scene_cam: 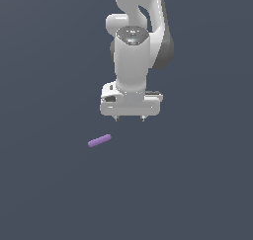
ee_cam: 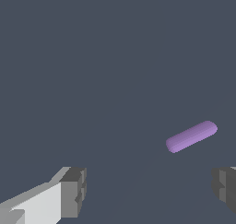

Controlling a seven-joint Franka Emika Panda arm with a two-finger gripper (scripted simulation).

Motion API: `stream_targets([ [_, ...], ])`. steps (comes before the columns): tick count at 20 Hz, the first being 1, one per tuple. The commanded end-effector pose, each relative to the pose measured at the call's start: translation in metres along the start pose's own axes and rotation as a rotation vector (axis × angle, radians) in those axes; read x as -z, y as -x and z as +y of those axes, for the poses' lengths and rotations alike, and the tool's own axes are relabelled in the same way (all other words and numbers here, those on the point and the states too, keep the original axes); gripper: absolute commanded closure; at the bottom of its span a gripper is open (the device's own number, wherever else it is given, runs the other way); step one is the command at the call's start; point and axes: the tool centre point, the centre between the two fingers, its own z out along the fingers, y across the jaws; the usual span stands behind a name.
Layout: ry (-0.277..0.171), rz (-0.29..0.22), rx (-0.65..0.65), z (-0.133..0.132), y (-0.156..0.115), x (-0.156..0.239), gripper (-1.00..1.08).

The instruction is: Pick up the object and move it to a goal position.

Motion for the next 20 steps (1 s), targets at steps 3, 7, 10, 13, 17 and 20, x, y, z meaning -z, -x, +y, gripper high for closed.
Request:
stream_targets([
  [3,-0.002,0.0,0.001,-0.001,0.0,0.001,-0.92],
  [7,-0.02,0.004,0.01,-0.008,0.002,0.005,-0.92],
  [10,-0.03,0.006,0.016,-0.012,0.003,0.007,-0.92],
  [13,-0.03,0.006,0.016,-0.012,0.003,0.007,-0.92],
  [17,-0.031,0.004,-0.004,-0.01,0.002,0.004,-0.92],
  [20,-0.032,0.002,-0.038,-0.005,0.002,-0.001,-0.92],
])
